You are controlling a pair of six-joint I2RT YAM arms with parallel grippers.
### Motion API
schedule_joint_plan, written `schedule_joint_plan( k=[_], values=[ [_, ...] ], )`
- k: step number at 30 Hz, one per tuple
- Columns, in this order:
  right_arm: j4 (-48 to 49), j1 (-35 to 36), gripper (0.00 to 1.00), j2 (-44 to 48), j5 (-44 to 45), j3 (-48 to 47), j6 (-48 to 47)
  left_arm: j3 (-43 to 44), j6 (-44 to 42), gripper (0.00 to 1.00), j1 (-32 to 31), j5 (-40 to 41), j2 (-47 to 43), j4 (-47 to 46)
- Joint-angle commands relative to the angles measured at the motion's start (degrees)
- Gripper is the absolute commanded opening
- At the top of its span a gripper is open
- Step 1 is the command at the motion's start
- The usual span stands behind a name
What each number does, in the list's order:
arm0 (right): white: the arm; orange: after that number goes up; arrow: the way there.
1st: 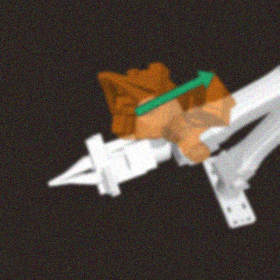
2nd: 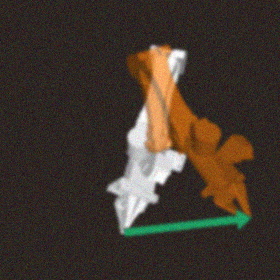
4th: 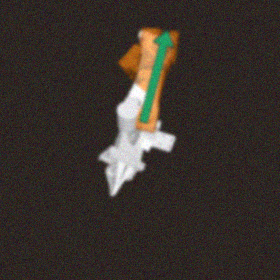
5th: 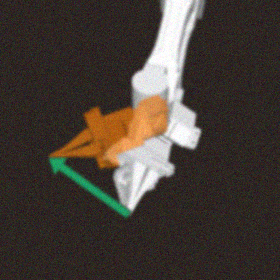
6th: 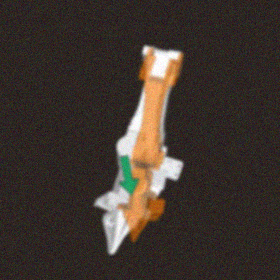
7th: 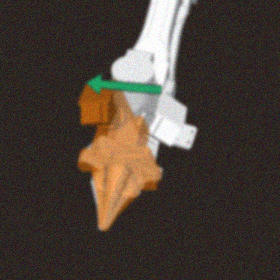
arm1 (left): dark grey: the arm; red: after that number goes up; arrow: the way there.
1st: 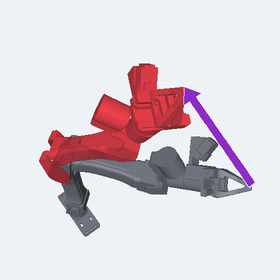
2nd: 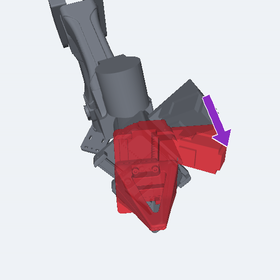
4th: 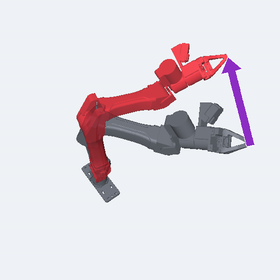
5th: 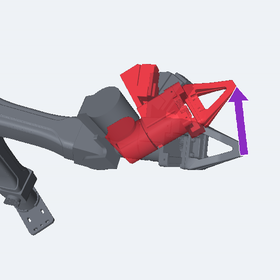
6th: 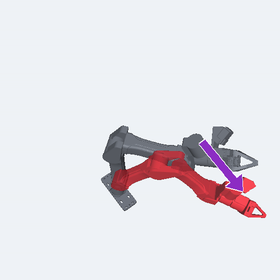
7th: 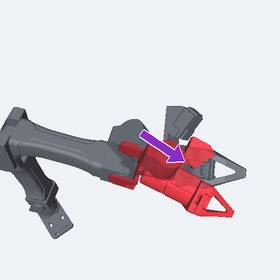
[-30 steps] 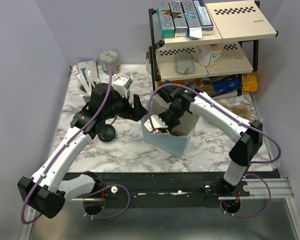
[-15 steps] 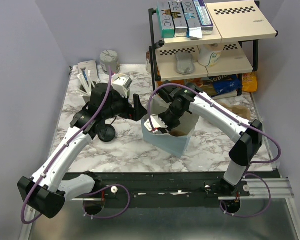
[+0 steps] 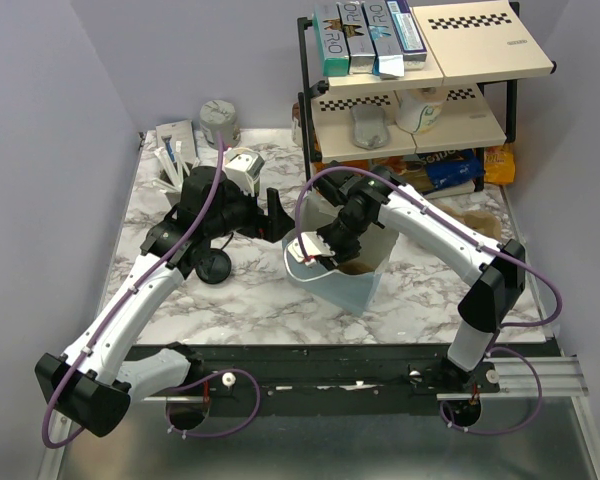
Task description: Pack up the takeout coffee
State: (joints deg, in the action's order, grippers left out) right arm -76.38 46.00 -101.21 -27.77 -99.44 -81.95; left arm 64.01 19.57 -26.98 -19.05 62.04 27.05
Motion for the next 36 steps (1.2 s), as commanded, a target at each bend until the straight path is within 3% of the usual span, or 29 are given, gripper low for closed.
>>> schedule_joint_plan(
  k=[1, 6, 36],
  values=[
    [-1.3, -0.3, 0.49, 0.6, -0.9, -0.4, 0.2, 0.5, 0.3, 0.99, 0.2, -1.1, 0.1, -0.4],
    [-1.1, -0.2, 0.53, 1.5, -0.2, -2.1, 1.0, 0.8, 0.5, 0.99, 0.4, -0.9, 0.0, -0.4],
    [1.2, -0.3, 0.56, 7.7, 3.0, -12.0, 5.8, 0.4, 2.2, 0.99, 0.4, -0.2, -1.7, -0.3]
  ],
)
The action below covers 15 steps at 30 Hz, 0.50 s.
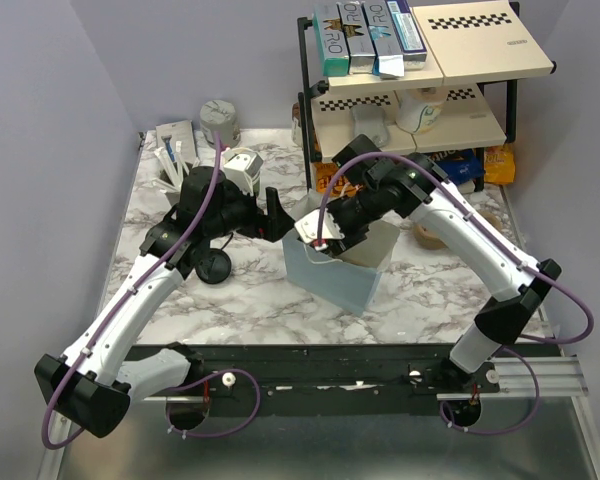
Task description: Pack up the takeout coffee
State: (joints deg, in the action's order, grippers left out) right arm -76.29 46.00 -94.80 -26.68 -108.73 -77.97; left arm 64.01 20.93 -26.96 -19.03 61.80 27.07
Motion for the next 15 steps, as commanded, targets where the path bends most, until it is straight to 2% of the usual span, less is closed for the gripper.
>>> schedule_joint_plan(
  k=[1, 7, 10, 15],
  values=[
    [1.8, -0.3, 0.56, 1.6, 2.0, -2.8, 2.1, 0.4, 1.0, 0.99, 0.3, -0.1, -1.5, -0.4],
    [7.6, -0.3, 0.56, 5.9, 1.6, -3.1, 4.2, 1.3, 1.6, 0.99, 0.3, 0.4, -2.3, -0.4],
    [15.3, -0.2, 0.59, 9.7, 1.8, 0.1, 7.9, 1.8, 2.4, 0.99, 0.3, 1.4, -2.7, -0.4],
    [34.1, -0.3, 0.68, 15.6, 5.0, 6.9, 17.3, 3.6, 5.1, 0.99, 0.4, 5.6, -2.9, 1.7]
  ],
)
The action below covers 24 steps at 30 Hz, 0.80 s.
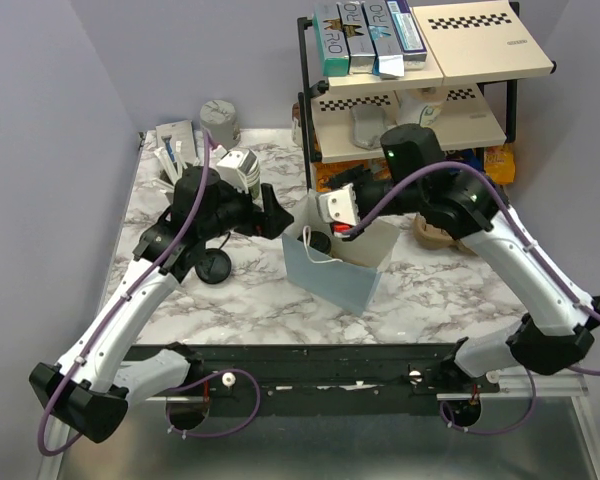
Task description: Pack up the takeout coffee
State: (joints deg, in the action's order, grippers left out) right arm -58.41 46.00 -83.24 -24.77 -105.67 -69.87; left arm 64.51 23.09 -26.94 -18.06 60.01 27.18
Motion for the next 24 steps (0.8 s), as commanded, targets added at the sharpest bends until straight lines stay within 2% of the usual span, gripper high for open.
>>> schedule_joint_plan(
  k=[1, 3, 5, 6, 7, 8, 9, 12, 14, 19, 24],
  values=[
    [18.4, -0.2, 0.69, 4.6, 4.2, 4.3, 11.2, 3.9, 3.4, 0.99, 0.5, 5.9, -1.1, 2.2],
    [23.0, -0.2, 0.75, 5.3, 8.7, 3.5, 18.1, 5.0, 4.9, 0.99, 0.6, 8.5, -1.5, 4.4],
    [26.6, -0.2, 0.80, 5.6, 12.5, 3.3, 23.2, 7.4, 7.6, 0.99, 0.8, 15.0, -1.2, 6.8],
    [28.7, -0.2, 0.86, 6.4, 18.5, 3.8, 30.6, 8.4, 8.7, 0.99, 0.9, 17.5, -0.9, 9.9],
    [31.1, -0.4, 0.91, 6.9, 22.5, 4.5, 34.9, 10.5, 11.9, 0.99, 2.1, 23.3, -0.5, 11.8],
    [35.7, -0.4, 0.98, 7.6, 27.6, 5.5, 39.2, 11.7, 13.2, 0.99, 2.9, 25.7, 0.9, 13.8],
    [37.0, -0.6, 1.00, 9.2, 36.3, 6.5, 45.4, 12.8, 14.1, 0.99, 4.0, 26.9, 1.7, 17.3],
    [40.7, -2.7, 1.00, 12.7, 48.2, 11.6, 55.2, 16.6, 16.3, 0.99, 7.3, 31.7, 5.3, 21.1],
    [41.1, -6.0, 1.00, 17.0, 49.5, 16.0, 59.9, 19.1, 17.1, 0.99, 10.0, 34.2, 8.2, 21.9],
    [41.1, -12.5, 1.00, 25.0, 56.6, 26.2, 69.7, 24.1, 18.7, 0.99, 16.3, 34.2, 14.9, 24.4],
    [40.7, -14.0, 1.00, 32.7, 62.5, 37.8, 73.7, 27.7, 19.8, 0.92, 19.7, 36.6, 21.0, 27.9]
  ],
)
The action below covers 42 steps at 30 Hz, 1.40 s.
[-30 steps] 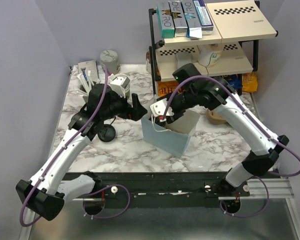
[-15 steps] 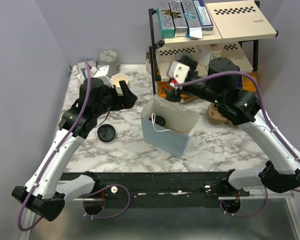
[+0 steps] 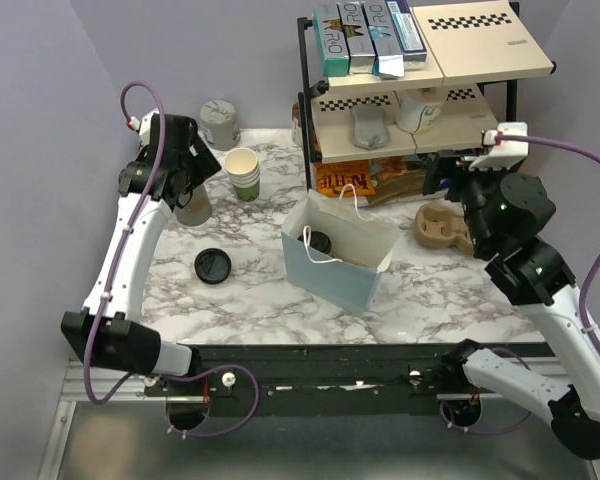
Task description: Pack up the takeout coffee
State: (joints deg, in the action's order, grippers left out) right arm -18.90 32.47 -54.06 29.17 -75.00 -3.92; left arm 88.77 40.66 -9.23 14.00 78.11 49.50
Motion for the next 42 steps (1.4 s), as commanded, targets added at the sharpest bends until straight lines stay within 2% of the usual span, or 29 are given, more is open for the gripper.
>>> schedule_joint_plan(
  k=[1, 3, 8, 14, 18, 21, 28, 29, 32, 34, 35, 42],
  values=[
    [0.9, -0.7, 1.00, 4.6, 8.8, 8.5, 8.3, 3.5, 2.3, 0.92, 2.1, 7.6, 3.3, 6.1],
    [0.1, -0.7, 1.00, 6.9, 9.8, 12.3, 10.1, 2.8, 2.8, 0.92, 2.4, 10.1, 3.7, 6.2],
    [-0.4, -0.7, 1.00, 8.9, 11.0, 15.8, 9.9, 2.0, 2.0, 0.88, 3.9, 8.8, 7.2, 4.1],
    [-0.4, -0.7, 1.00, 9.2, 12.1, 16.4, 9.5, 3.3, 1.0, 0.84, 5.0, 9.1, 13.1, 3.1],
    [-0.4, -0.7, 1.00, 9.1, 12.4, 16.5, 8.7, 3.4, -0.6, 0.77, 5.5, 8.2, 15.9, 0.7],
    [-0.4, -0.7, 1.00, 9.1, 12.4, 16.9, 8.1, 3.4, -0.6, 0.72, 5.5, 8.1, 17.1, -0.4],
    [-0.3, -0.7, 1.00, 8.9, 12.8, 17.6, 7.2, 3.5, -1.3, 0.69, 5.6, 8.9, 17.3, -1.4],
    [-0.3, -0.7, 1.00, 8.7, 12.8, 17.5, 7.2, 3.9, -2.0, 0.63, 5.9, 9.1, 17.4, -1.3],
    [-0.3, -0.7, 1.00, 8.3, 12.8, 17.4, 6.8, 4.9, -2.8, 0.60, 6.1, 9.1, 17.7, -0.7],
    [-0.1, -0.7, 1.00, 7.7, 13.4, 17.4, 6.4, 4.7, -3.4, 0.53, 6.5, 8.0, 18.0, -1.9],
    [-0.1, -0.7, 1.00, 7.4, 13.6, 17.4, 6.3, 4.9, -3.4, 0.46, 6.7, 7.5, 18.3, -2.0],
    [0.0, -0.7, 1.00, 6.6, 13.8, 17.0, 5.4, 5.4, -4.9, 0.26, 6.8, 5.3, 19.4, -1.9]
  ],
)
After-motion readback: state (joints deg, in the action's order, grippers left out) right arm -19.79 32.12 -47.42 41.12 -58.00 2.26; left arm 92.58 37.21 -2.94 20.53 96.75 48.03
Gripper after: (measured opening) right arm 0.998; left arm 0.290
